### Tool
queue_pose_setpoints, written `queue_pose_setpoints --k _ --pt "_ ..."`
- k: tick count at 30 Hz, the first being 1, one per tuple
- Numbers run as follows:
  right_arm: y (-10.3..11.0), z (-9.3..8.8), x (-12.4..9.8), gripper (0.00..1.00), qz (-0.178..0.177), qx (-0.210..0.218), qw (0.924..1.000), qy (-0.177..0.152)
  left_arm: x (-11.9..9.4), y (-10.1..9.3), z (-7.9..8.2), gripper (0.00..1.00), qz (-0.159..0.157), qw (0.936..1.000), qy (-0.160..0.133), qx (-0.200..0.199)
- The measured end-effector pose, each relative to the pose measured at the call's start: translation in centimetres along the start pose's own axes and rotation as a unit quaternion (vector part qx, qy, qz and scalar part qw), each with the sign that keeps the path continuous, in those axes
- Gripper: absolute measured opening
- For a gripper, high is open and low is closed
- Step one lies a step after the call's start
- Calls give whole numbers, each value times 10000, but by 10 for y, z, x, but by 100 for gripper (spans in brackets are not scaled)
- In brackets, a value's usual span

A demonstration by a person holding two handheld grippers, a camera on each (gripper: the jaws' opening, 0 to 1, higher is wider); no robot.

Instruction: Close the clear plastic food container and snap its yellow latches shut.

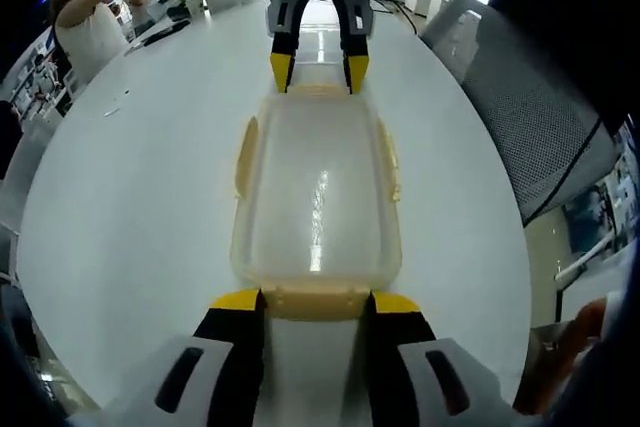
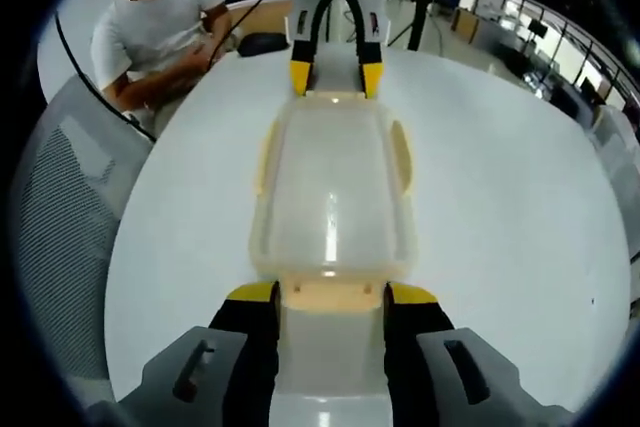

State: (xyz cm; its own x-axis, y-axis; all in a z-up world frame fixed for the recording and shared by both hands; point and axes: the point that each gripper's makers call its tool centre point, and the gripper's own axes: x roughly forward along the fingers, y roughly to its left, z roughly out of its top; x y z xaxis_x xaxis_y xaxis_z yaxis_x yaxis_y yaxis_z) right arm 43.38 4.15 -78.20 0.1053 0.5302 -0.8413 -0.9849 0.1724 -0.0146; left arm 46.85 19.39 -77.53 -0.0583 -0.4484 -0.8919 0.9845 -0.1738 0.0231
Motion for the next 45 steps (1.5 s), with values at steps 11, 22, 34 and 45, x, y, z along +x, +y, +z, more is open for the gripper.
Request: queue_pose_setpoints --k 11,22,34,45 --pt "0 1 -1 35 -38 31 10000 20 0 -2 -1 32 21 9999 66 -80" --pt "4 5 -9 34 -10 4 10000 -35 -10 -6 3 32 7 9998 196 -107" --pt "9 15 -28 34 11 -82 9999 -112 -28 -13 13 32 65 9994 318 -111" --pt "15 18 -59 34 34 -220 9996 -176 -47 -24 41 32 124 9995 218 -208"
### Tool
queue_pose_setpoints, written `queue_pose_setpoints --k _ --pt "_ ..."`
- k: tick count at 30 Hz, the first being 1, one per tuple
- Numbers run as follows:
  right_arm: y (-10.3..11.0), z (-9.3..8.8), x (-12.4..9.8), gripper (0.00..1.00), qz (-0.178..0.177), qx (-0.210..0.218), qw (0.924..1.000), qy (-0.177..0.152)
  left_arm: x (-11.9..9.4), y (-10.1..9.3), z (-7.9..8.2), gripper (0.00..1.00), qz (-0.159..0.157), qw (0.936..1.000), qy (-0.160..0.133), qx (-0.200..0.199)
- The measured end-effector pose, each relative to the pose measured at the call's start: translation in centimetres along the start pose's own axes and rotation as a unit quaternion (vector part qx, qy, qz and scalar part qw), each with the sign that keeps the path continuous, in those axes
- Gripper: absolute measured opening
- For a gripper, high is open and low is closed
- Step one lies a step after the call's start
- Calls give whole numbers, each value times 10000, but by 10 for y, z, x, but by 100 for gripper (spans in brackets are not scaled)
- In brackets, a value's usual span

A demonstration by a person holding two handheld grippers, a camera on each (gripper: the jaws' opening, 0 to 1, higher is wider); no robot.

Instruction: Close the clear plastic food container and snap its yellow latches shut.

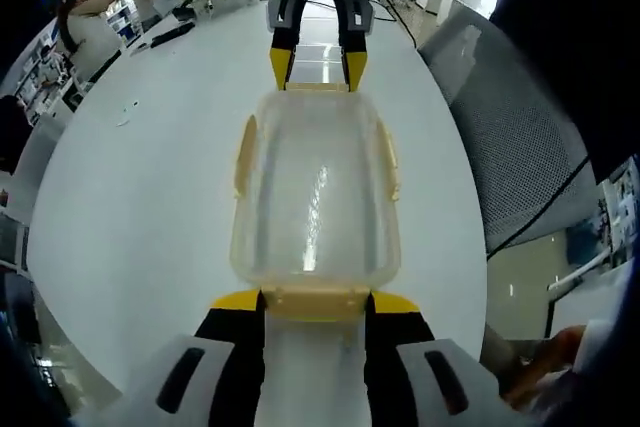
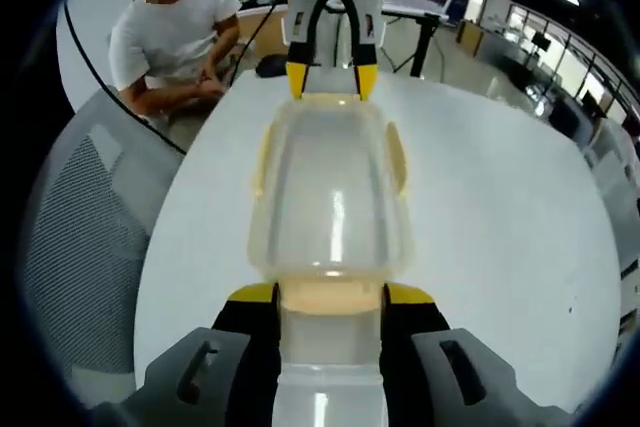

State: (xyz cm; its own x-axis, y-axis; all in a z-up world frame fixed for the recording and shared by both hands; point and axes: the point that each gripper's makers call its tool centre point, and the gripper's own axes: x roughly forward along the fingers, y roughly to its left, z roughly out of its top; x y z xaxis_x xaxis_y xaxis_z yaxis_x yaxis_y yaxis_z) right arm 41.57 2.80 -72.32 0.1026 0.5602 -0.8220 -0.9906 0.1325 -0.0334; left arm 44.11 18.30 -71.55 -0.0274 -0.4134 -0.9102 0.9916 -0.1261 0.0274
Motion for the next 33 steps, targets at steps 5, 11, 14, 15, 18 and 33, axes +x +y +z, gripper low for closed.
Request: queue_pose_setpoints --k 5,11,14,15,18,33 --pt "3 -2 -14 35 18 -25 10000 -11 -6 -2 13 32 27 10000 3 -10" --pt "4 -11 -31 35 -8 -58 10000 28 -7 -1 29 32 72 10000 -58 38" --pt "5 -18 -41 35 -18 -51 10000 41 -7 -1 38 32 73 9999 -86 51" --pt "5 -20 -44 35 -20 -48 10000 46 -6 -1 42 32 74 9999 -105 48" --pt "5 -26 -52 35 -24 -41 10000 63 -4 0 54 32 82 9998 -138 69" --pt "6 -62 -87 35 -113 -15 9998 179 14 1 101 32 70 9995 -256 160"
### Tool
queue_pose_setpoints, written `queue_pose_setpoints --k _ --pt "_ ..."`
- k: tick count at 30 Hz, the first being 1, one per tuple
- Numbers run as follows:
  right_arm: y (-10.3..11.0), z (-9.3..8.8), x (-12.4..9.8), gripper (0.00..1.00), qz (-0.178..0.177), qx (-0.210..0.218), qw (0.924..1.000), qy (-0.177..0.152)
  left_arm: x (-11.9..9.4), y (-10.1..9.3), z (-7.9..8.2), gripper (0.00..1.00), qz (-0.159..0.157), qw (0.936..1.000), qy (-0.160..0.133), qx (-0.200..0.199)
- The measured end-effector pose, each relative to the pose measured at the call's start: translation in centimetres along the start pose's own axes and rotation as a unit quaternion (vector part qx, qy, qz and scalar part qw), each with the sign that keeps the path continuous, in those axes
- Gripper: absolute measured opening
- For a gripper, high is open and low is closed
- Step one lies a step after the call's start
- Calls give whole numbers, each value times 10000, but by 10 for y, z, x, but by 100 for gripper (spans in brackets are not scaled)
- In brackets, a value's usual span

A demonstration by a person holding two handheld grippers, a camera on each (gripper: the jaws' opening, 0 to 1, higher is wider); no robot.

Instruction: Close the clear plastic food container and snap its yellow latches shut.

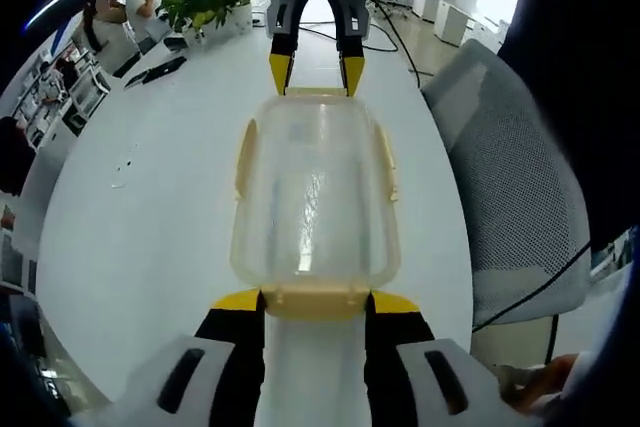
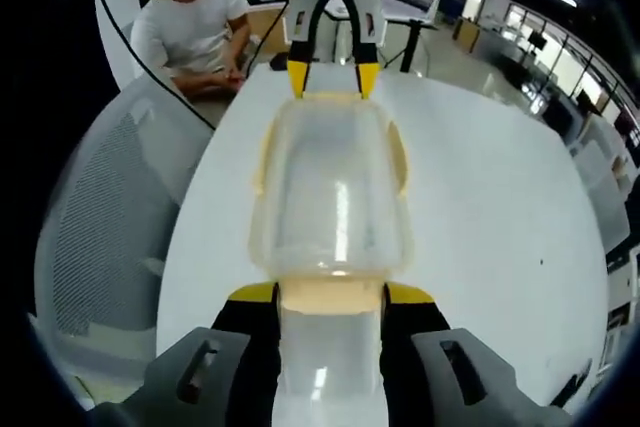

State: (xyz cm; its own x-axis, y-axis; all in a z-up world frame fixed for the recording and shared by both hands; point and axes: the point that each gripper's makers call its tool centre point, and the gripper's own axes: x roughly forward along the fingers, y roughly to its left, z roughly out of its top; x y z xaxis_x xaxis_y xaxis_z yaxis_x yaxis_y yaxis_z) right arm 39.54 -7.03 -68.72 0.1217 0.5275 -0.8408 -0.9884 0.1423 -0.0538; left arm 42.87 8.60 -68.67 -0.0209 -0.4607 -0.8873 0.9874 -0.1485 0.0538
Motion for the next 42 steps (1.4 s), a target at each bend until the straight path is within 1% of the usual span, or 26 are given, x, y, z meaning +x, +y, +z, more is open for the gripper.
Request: queue_pose_setpoints --k 7,13,18,29,42 --pt "-1 -17 -10 35 -37 20 10000 54 8 2 18 32 9 10000 -58 38" --pt "-1 -30 -18 35 -72 32 9999 89 19 4 30 32 36 9999 -69 77" --pt "-2 -45 -26 35 -80 53 9999 138 25 4 43 32 43 9999 -145 63" --pt "0 -70 -38 35 -112 63 9996 241 40 4 69 32 50 9997 -211 135" --pt "0 -103 -43 35 -42 98 9992 384 63 6 90 33 30 9995 -267 150"
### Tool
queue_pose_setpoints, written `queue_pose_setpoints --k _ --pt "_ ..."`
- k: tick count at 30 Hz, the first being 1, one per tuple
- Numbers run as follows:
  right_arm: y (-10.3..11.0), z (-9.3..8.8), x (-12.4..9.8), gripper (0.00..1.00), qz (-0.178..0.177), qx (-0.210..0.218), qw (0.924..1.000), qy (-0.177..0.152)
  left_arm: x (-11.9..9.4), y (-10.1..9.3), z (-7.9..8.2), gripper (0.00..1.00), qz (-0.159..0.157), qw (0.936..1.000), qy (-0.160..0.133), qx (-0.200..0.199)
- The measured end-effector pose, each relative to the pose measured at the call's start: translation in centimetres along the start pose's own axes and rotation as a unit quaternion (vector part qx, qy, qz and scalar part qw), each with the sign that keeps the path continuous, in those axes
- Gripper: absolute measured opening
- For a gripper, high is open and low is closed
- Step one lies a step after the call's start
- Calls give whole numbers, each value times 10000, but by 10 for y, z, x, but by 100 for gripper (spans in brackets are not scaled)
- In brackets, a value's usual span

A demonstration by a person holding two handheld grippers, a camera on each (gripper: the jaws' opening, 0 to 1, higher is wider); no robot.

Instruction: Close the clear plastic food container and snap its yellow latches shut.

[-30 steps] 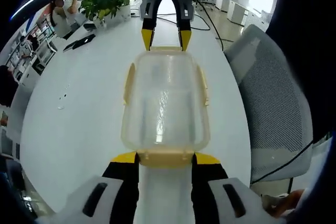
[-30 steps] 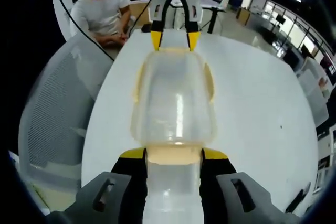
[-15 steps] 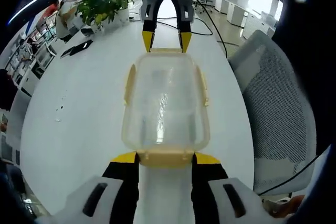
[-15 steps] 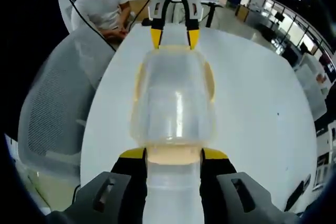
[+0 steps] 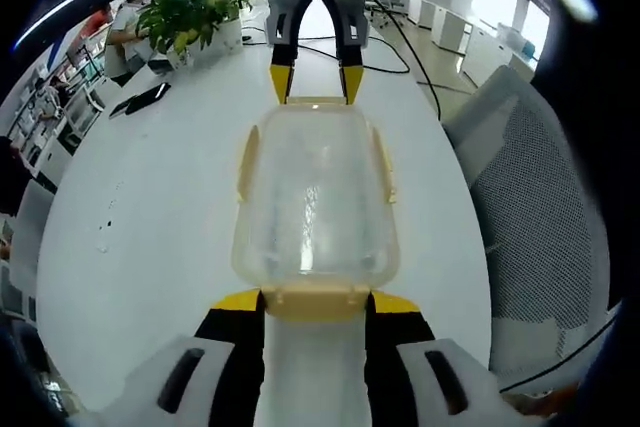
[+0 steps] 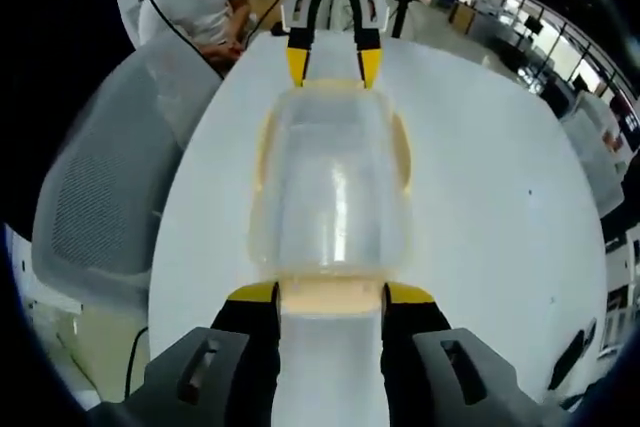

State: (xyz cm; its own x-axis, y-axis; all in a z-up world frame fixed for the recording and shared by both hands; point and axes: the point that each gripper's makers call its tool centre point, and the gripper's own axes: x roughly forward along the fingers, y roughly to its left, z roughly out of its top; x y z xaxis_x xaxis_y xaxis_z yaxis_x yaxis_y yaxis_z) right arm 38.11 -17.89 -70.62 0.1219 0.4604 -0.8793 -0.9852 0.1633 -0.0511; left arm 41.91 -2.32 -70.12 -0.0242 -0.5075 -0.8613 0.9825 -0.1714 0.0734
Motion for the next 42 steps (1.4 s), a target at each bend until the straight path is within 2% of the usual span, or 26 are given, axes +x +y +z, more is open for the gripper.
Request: queue_pose_setpoints --k 18,26,42 --pt "0 -26 1 36 84 -34 9996 256 22 0 12 33 -27 10000 -60 -10" --pt "-2 -25 3 36 92 -64 9996 260 25 0 8 33 -38 10000 14 -47" --pt "2 -27 3 37 208 -59 9992 339 26 -3 8 33 -128 9998 -31 -116"
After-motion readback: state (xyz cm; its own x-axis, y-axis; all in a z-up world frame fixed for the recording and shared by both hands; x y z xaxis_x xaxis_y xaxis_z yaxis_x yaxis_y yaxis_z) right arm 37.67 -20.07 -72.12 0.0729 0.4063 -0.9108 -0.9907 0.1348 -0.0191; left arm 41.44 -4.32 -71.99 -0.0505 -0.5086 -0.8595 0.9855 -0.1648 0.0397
